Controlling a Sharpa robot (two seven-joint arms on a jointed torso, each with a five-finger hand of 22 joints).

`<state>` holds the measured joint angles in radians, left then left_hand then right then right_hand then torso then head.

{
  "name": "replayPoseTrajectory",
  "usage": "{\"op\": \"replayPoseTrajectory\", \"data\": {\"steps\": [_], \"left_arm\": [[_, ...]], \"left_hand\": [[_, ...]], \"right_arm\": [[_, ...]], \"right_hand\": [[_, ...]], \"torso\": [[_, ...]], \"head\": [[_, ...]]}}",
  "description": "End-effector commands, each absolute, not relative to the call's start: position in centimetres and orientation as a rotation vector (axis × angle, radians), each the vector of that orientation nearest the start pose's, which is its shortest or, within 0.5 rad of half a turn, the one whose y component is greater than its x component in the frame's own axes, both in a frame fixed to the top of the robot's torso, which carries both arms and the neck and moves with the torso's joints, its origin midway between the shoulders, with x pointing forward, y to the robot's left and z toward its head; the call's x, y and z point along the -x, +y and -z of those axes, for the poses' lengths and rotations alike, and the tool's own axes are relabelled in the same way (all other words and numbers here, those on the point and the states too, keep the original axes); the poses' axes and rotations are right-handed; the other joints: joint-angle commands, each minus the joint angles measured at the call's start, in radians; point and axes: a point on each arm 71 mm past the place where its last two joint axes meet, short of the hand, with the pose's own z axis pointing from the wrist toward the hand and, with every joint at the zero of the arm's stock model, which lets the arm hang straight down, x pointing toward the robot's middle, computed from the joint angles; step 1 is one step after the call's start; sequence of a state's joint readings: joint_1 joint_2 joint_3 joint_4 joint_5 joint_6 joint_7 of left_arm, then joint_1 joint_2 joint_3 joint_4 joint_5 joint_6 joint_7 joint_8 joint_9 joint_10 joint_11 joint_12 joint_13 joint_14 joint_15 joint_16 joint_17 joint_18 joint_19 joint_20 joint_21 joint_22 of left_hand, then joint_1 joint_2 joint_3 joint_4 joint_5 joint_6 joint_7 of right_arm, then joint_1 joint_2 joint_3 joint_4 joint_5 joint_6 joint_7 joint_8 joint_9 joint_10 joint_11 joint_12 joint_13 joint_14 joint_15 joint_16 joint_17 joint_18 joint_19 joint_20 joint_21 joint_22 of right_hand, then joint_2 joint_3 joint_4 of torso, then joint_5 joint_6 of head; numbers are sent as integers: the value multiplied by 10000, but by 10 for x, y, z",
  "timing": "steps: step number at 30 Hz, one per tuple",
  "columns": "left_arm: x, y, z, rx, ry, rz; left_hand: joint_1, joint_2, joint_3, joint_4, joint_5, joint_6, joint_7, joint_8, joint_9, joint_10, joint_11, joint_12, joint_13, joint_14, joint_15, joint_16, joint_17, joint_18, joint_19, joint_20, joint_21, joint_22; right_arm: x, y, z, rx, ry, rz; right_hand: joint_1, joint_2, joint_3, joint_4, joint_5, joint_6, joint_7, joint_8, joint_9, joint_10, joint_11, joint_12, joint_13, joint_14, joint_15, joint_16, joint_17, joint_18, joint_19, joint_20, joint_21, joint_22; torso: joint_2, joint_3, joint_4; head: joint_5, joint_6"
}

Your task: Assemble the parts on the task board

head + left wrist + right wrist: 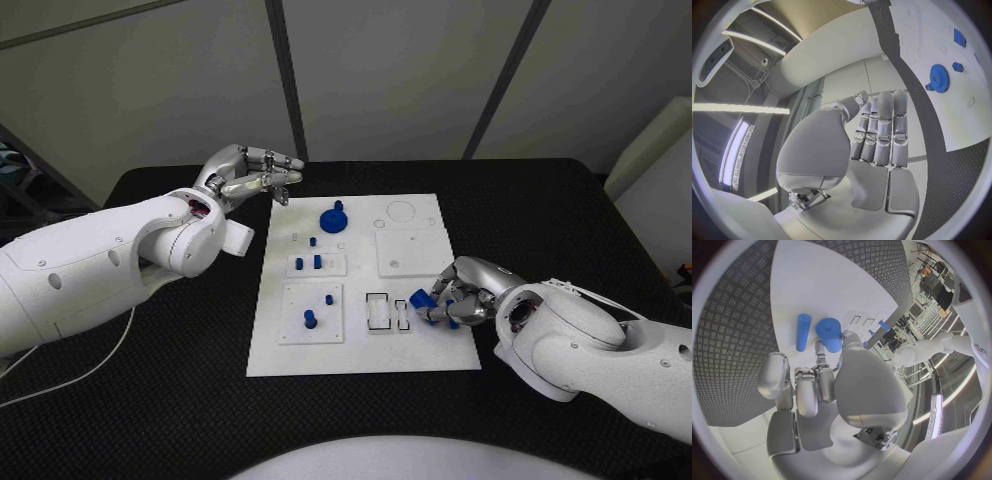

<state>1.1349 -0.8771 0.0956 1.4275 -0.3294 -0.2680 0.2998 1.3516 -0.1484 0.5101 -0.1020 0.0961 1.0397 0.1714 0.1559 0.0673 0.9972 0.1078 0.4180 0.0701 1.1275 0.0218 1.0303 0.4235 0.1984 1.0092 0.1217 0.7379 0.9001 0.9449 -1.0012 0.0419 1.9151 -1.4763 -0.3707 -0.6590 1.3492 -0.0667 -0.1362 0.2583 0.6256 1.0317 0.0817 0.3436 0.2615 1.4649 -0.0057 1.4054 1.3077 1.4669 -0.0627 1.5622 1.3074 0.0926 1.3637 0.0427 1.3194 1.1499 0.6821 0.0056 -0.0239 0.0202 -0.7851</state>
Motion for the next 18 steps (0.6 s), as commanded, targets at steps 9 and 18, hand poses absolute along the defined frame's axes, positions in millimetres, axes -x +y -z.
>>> {"op": "replayPoseTrajectory", "data": {"steps": [9,18], "left_arm": [[-509,251,167,8633,14537,13888],[-509,250,167,8625,14545,13911]], "left_hand": [[33,65,11,-81,-29,-58,-6,-11,1,-101,-1,76,9,-14,49,-54,-20,-150,4,49,-42,12],[33,65,11,-81,-29,-58,-6,-11,1,-101,-1,76,9,-14,49,-54,-20,-150,4,49,-42,12]], "right_arm": [[-374,-199,227,-4583,18337,-5424],[-370,-181,224,-4627,18518,-6221]], "right_hand": [[210,169,109,92,268,373,-229,191,178,173,-99,123,1145,1039,-132,86,2634,-107,114,-58,163,182],[147,152,83,160,306,393,-239,197,186,186,-111,129,1157,1039,-146,86,2634,-114,134,-72,187,221]], "torso": [[3,-8,5],[8,-2,5]], "head": [[-1,32],[26,32]]}}
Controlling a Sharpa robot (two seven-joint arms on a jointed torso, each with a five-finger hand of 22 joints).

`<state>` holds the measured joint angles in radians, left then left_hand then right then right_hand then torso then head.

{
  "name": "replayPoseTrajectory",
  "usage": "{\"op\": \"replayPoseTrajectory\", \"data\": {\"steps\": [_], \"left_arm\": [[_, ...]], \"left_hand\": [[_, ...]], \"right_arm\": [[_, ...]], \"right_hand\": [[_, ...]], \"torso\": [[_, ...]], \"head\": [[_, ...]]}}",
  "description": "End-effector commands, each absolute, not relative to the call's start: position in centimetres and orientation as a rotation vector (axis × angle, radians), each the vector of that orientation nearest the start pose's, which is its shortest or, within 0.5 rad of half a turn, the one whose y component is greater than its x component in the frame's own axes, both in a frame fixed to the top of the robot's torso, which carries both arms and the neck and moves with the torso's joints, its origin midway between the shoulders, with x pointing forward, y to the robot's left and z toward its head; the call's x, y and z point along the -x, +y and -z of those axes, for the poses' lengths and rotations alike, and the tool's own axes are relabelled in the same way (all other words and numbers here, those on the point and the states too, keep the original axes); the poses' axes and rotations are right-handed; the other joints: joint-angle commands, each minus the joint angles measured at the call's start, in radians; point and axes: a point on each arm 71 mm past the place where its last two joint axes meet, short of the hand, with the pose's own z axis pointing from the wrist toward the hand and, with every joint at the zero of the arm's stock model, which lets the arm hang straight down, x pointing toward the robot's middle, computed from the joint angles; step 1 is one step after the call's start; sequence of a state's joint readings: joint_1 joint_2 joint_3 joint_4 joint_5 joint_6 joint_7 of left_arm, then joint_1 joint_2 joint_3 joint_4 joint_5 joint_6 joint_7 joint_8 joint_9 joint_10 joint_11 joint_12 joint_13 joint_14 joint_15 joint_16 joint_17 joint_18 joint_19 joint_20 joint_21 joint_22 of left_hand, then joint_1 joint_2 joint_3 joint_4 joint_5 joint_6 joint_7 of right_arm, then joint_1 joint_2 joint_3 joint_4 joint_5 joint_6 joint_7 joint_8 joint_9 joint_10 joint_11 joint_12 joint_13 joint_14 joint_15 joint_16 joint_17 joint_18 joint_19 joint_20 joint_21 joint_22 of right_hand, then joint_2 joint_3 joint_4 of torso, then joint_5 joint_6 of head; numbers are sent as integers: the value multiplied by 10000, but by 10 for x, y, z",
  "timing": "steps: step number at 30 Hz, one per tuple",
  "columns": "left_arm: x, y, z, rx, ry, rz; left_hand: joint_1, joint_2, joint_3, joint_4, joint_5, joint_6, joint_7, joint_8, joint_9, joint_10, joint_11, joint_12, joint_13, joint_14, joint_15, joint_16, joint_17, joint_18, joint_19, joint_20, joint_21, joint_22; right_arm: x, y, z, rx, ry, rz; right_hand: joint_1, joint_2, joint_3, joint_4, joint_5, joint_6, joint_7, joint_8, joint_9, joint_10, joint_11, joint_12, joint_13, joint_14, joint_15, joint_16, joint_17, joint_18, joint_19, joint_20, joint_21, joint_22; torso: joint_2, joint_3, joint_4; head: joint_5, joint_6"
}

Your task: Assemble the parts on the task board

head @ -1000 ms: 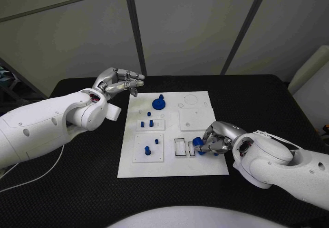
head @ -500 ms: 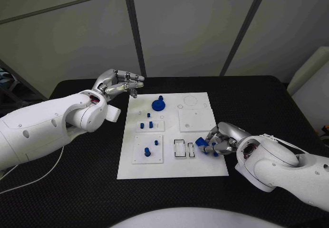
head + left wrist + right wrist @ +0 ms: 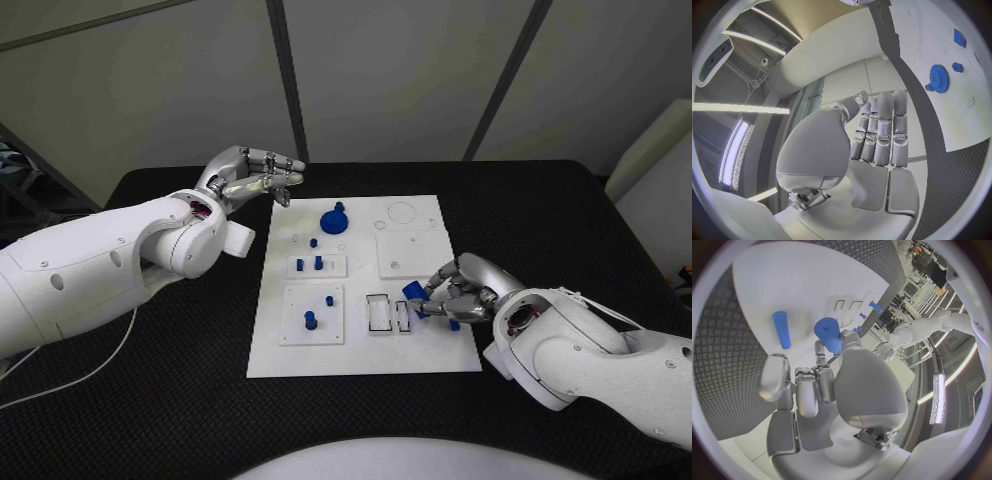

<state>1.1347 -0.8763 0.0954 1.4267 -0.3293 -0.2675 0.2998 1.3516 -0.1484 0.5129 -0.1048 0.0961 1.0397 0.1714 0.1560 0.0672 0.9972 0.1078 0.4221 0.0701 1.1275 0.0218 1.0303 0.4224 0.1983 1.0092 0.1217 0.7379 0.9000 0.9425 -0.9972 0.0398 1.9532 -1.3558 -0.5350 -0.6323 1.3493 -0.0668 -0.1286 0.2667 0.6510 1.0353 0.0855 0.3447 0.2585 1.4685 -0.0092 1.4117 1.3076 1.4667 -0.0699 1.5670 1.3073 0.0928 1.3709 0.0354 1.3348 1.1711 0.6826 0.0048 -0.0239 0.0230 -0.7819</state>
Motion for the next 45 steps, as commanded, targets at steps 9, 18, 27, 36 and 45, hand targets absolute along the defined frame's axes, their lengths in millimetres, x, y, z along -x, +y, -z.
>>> {"op": "replayPoseTrajectory", "data": {"steps": [9,18,27,36,45], "left_arm": [[-509,249,167,8616,14558,13939],[-509,249,167,8609,14567,13957],[-509,249,167,8607,14568,13958],[-509,250,167,8618,14562,13929],[-509,250,167,8623,14580,13931]], "left_hand": [[33,65,-17,-53,-29,-58,-6,-12,1,-101,-1,35,9,-14,49,-54,-9,-149,4,49,-42,13],[33,65,-17,-53,-29,-58,-6,-12,1,-101,-1,35,9,-14,49,-54,-9,-149,4,49,-42,13],[33,65,-17,-53,-29,-58,-6,-12,1,-101,-1,35,9,-14,49,-54,-9,-149,4,49,-42,13],[34,66,-16,-58,-29,-61,-4,-9,1,-107,1,44,9,-14,49,-53,-13,-149,3,49,-40,17],[36,67,-15,-63,-29,-63,-1,-7,1,-113,2,54,9,-15,48,-53,-18,-150,3,48,-38,21]], "right_arm": [[-371,-157,232,-4177,19535,-6640],[-373,-143,239,-3795,20247,-6572],[-376,-140,241,-3840,20162,-6443],[-378,-139,240,-3771,19968,-6501],[-376,-137,238,-3509,19819,-6732]], "right_hand": [[-135,126,-131,220,-229,371,-272,182,229,150,-71,31,1146,1041,-72,38,2635,-116,50,-9,23,-2],[-951,205,-501,237,-1017,439,-269,210,279,148,-55,-20,1136,1041,-54,38,2635,-114,33,6,8,-3],[-1498,277,-794,244,-1894,524,-326,329,400,158,-98,-44,1153,1041,-87,38,2635,-112,34,-14,5,9],[-3072,-610,-617,305,-5299,485,-353,527,633,129,-120,-150,1129,1041,-111,38,2635,-102,0,-42,-51,-35],[-2869,-513,-242,273,-4899,434,-357,598,725,127,-122,-174,1139,1041,-110,38,2635,-100,-3,-39,-61,-32]], "torso": [[7,-8,18],[6,0,4],[4,5,11],[4,5,3],[1,10,-1]], "head": [[-4,-31],[60,-59],[79,-73],[102,-88],[93,-89]]}}
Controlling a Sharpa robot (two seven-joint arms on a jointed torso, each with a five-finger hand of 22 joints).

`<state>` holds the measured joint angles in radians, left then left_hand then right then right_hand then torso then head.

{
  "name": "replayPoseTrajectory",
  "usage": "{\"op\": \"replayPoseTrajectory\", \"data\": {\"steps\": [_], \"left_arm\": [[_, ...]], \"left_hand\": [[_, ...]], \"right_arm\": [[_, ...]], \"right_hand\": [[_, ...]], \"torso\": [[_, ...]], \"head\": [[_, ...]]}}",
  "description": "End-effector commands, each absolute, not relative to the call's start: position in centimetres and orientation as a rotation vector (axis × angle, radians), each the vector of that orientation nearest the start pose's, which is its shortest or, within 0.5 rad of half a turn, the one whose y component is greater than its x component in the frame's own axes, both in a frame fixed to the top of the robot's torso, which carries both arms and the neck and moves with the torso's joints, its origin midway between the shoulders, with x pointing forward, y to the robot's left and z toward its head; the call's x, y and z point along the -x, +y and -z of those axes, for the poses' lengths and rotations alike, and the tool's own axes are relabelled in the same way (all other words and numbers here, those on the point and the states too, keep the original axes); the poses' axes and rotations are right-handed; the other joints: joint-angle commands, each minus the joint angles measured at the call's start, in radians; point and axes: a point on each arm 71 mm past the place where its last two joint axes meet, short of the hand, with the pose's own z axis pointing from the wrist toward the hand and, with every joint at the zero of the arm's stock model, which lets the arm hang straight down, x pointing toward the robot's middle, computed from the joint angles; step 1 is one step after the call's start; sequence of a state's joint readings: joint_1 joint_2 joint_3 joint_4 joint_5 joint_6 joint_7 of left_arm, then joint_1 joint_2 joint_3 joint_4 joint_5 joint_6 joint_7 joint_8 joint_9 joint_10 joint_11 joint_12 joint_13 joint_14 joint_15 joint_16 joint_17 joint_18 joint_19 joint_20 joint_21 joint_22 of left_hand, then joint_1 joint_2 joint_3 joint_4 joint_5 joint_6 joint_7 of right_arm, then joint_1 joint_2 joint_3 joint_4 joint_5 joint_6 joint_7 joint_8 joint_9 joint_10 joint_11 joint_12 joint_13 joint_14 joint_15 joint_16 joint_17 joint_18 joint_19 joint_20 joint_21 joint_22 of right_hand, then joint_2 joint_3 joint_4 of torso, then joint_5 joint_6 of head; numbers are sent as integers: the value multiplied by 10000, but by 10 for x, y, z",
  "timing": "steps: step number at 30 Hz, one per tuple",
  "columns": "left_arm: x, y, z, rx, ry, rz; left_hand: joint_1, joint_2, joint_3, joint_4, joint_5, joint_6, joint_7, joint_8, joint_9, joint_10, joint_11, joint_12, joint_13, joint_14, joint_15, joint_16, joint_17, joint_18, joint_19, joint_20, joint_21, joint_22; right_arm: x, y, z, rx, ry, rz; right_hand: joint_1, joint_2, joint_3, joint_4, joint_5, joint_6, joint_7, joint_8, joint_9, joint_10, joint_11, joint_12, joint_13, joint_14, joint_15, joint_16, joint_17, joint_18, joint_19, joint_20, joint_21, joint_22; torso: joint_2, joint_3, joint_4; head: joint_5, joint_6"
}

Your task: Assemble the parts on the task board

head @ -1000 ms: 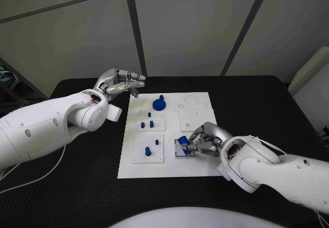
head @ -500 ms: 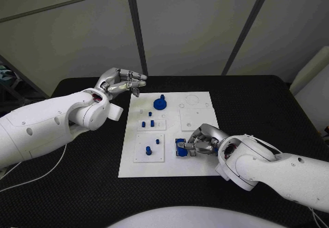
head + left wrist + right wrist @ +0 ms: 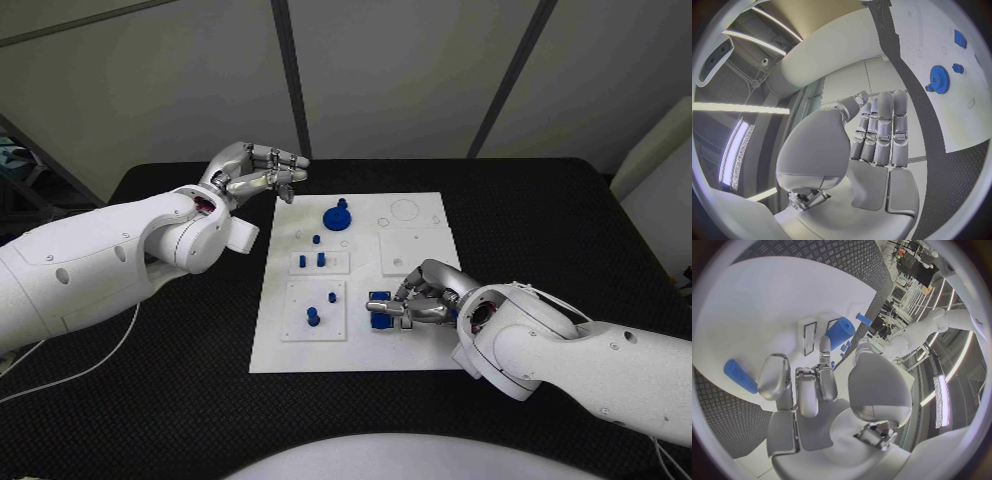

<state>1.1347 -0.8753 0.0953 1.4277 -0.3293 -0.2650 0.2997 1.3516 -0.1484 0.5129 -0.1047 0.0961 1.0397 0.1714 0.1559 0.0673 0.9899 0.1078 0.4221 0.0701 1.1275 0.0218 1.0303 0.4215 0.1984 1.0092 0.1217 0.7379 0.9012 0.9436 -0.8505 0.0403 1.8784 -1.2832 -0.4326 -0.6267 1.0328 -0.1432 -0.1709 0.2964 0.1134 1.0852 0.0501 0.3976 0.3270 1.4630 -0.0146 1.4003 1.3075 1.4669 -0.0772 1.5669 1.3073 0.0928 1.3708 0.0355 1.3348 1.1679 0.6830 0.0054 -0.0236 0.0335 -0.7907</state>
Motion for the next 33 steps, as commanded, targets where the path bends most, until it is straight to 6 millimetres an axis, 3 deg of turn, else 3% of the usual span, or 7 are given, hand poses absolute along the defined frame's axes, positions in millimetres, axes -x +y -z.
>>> {"op": "replayPoseTrajectory", "data": {"steps": [1,15,23,33], "left_arm": [[-509,250,167,8623,14582,13932],[-509,252,167,8640,14572,13887],[-509,251,167,8639,14575,13896],[-509,251,167,8643,14582,13892]], "left_hand": [[36,67,-14,-64,-29,-63,-1,-7,1,-40,1,54,8,-14,48,-53,-9,-151,3,48,-38,9],[36,67,-14,-64,-29,-63,-1,-7,1,-40,1,54,8,-14,48,-53,-9,-151,3,48,-38,9],[31,69,-15,-64,-29,-69,2,-6,0,-50,4,61,7,-15,50,-53,-13,-151,2,48,-36,12],[31,69,-15,-64,-29,-69,2,-6,0,-50,4,61,7,-15,50,-53,-13,-151,2,48,-36,12]], "right_arm": [[-376,-137,237,-3432,19817,-6784],[-367,-145,231,-2237,19837,-6892],[-368,-148,231,-2228,19734,-6721],[-373,-150,234,-2289,19671,-6353]], "right_hand": [[517,293,233,-46,644,-70,-8,88,60,185,-71,-58,1147,1039,-39,39,2635,-99,-3,-42,-64,0],[2318,280,259,-328,441,62,-108,431,324,252,-156,9,1251,1039,-108,39,2635,-123,68,-98,2,142],[2355,421,189,-250,689,113,-145,586,433,282,-188,47,1294,1039,-132,39,2635,-130,86,-121,18,176],[2393,810,160,-185,858,184,-244,830,600,399,-270,237,1458,1039,-197,39,2635,-153,159,-173,94,305]], "torso": [[-4,6,-3],[-14,1,-32],[-3,-2,21],[10,-3,2]], "head": [[-16,-6],[1,-2],[-43,20],[-16,5]]}}
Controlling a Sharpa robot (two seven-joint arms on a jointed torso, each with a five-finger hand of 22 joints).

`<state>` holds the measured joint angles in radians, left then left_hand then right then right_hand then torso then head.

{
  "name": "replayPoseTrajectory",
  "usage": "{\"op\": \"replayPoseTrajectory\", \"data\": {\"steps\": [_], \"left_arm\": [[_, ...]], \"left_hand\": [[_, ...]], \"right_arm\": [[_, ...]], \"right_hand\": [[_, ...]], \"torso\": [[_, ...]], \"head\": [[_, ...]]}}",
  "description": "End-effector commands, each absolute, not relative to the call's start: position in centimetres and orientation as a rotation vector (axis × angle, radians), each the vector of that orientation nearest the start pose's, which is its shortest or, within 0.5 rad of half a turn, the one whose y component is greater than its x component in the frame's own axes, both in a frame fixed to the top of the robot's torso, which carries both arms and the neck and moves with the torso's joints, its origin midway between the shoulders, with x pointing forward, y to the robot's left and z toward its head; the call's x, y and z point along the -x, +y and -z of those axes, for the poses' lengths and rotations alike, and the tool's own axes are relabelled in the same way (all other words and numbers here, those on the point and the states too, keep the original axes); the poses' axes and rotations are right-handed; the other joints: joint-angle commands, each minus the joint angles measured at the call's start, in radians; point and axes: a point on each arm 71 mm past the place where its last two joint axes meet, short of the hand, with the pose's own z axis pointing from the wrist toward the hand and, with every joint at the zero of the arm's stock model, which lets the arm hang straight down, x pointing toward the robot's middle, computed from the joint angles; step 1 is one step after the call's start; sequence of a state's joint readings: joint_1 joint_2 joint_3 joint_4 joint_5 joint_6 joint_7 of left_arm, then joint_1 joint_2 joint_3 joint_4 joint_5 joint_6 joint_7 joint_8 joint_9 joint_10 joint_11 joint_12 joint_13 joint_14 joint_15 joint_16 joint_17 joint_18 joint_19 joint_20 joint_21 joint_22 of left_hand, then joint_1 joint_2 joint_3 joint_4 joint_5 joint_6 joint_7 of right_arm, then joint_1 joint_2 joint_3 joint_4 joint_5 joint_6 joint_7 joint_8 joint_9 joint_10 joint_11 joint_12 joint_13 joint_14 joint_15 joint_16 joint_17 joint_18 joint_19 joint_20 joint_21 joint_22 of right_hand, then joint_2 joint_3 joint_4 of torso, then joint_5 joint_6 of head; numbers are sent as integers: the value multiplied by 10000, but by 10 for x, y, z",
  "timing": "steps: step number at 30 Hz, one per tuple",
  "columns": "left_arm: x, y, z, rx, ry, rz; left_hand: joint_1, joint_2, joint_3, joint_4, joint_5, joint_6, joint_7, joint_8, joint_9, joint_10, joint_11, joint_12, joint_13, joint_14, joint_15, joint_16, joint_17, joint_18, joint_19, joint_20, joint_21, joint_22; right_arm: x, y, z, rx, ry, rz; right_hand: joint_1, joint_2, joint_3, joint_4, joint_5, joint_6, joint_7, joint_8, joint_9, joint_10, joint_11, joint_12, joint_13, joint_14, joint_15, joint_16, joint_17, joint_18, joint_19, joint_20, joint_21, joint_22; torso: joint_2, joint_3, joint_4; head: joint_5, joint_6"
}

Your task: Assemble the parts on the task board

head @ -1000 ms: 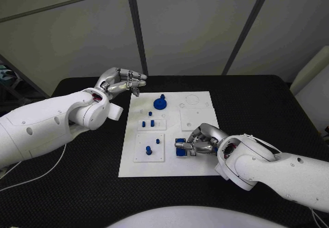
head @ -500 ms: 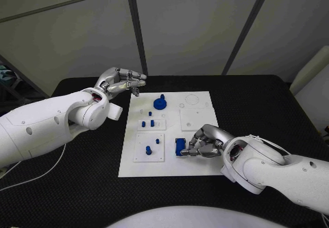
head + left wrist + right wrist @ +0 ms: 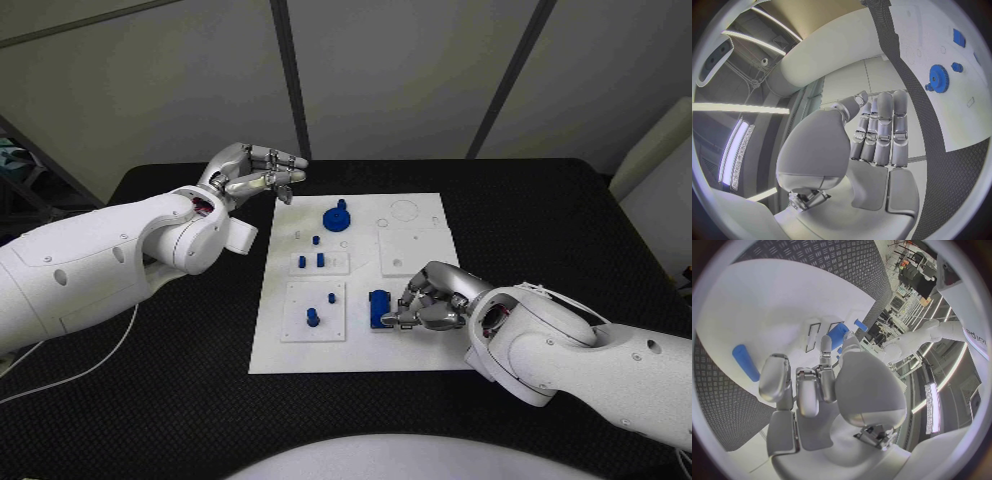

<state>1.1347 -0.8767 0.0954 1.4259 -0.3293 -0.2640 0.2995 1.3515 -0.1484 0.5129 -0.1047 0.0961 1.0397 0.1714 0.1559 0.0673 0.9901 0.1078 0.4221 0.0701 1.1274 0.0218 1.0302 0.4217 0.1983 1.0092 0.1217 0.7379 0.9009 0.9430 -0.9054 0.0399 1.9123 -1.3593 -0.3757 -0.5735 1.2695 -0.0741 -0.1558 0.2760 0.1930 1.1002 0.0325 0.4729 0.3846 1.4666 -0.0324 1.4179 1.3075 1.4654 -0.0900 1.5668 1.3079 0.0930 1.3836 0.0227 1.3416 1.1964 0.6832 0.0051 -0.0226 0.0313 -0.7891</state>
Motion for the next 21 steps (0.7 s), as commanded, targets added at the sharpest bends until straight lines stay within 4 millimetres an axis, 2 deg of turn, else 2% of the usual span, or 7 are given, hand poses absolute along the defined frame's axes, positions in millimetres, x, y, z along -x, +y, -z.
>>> {"op": "replayPoseTrajectory", "data": {"steps": [1,10,14,18,21], "left_arm": [[-509,251,167,8643,14584,13894],[-509,252,168,8654,14596,13878],[-509,252,168,8658,14601,13871],[-509,253,168,8663,14607,13863],[-509,253,168,8669,14606,13848]], "left_hand": [[31,69,-15,-64,-29,-69,3,-6,0,-51,4,61,7,-15,50,-52,-15,-150,3,48,-36,15],[31,69,-15,-64,-29,-69,3,-6,0,-51,4,61,7,-15,50,-52,-15,-150,3,48,-36,15],[31,69,-15,-64,-29,-69,3,-6,0,-51,4,61,7,-15,50,-52,-15,-150,3,48,-36,15],[28,72,-13,-67,-29,-82,5,-8,-2,-71,8,69,5,-15,53,-51,-21,-151,2,49,-35,19],[28,72,-13,-67,-29,-82,5,-8,-2,-71,8,69,5,-15,53,-51,-21,-151,2,49,-35,19]], "right_arm": [[-374,-151,234,-2288,19641,-6321],[-375,-152,234,-2238,19530,-6285],[-375,-152,235,-2198,19648,-6367],[-374,-152,236,-2123,19794,-6449],[-373,-152,236,-2027,19873,-6529]], "right_hand": [[52,142,8,6,71,31,-74,91,35,367,-97,65,1463,1054,-74,40,2629,-154,32,-50,25,20],[319,271,-1,-143,119,-15,-115,202,121,401,-138,116,1513,1054,-111,40,2629,-159,47,-87,37,46],[216,142,-204,-89,469,-137,-75,230,160,342,-110,-4,1430,1054,-99,40,2629,-145,-4,-89,-24,-38],[78,-21,-380,24,370,-236,-33,246,184,288,-71,-105,1363,1054,-68,40,2629,-128,-60,-68,-90,-127],[112,-185,-443,57,137,-285,-19,282,215,262,-55,-147,1339,1054,-52,40,2629,-123,-78,-50,-111,-145]], "torso": [[8,0,-8],[-7,4,-12],[-7,6,-14],[-5,4,-11],[4,5,-15]], "head": [[6,-10],[5,-31],[3,-26],[3,-35],[6,-40]]}}
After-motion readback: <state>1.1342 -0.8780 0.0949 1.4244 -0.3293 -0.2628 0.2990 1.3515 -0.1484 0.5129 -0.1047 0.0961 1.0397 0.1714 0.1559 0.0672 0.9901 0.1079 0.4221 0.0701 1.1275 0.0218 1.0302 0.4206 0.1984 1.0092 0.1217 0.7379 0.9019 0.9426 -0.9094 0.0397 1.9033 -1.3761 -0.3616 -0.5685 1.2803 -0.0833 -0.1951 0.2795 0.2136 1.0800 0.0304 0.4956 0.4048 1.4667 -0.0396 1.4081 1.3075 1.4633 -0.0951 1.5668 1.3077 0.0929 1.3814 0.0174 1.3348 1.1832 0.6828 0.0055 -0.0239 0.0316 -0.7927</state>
